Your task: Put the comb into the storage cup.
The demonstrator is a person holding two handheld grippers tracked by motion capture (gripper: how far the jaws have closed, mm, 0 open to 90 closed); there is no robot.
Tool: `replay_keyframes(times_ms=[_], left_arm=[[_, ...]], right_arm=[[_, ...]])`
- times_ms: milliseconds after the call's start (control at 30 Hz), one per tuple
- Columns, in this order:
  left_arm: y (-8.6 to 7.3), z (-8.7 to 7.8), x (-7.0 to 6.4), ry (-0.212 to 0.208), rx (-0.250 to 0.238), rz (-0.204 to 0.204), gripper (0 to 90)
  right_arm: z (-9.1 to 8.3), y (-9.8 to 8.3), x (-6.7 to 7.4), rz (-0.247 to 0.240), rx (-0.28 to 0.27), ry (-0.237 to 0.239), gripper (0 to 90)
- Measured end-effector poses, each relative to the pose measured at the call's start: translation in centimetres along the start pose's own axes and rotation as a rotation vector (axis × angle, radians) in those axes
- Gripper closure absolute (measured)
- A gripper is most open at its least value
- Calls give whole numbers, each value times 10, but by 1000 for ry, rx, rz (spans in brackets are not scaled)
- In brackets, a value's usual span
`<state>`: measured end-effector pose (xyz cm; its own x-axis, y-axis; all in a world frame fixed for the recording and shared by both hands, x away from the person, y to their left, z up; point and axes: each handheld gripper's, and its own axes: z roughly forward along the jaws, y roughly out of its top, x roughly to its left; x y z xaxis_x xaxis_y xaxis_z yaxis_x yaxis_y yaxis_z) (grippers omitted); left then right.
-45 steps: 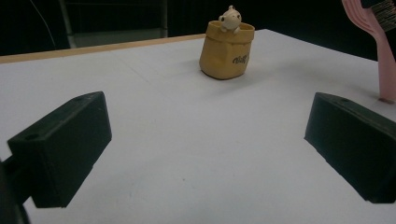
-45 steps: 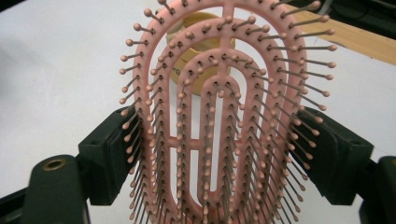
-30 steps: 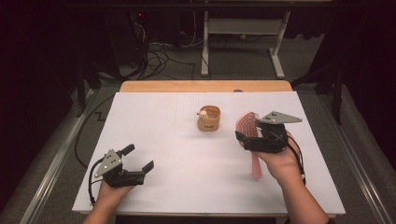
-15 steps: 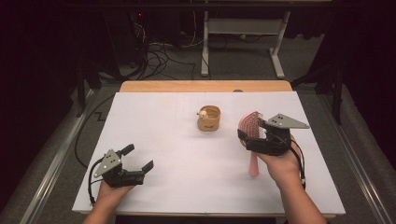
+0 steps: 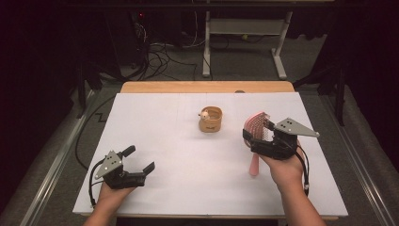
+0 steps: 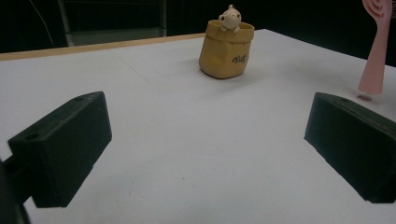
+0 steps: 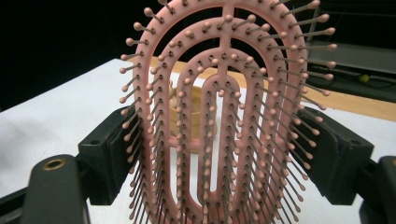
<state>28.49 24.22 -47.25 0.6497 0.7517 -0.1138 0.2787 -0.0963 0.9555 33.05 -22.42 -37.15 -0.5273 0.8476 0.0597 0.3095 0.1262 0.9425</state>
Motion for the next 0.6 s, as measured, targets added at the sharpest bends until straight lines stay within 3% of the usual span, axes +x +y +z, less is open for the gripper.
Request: replay_keyframes(times_ms=[600], left_arm=[[0, 0, 0, 0, 2, 1, 12]], right_arm=[[-6, -12, -2, 12, -92, -32, 203]])
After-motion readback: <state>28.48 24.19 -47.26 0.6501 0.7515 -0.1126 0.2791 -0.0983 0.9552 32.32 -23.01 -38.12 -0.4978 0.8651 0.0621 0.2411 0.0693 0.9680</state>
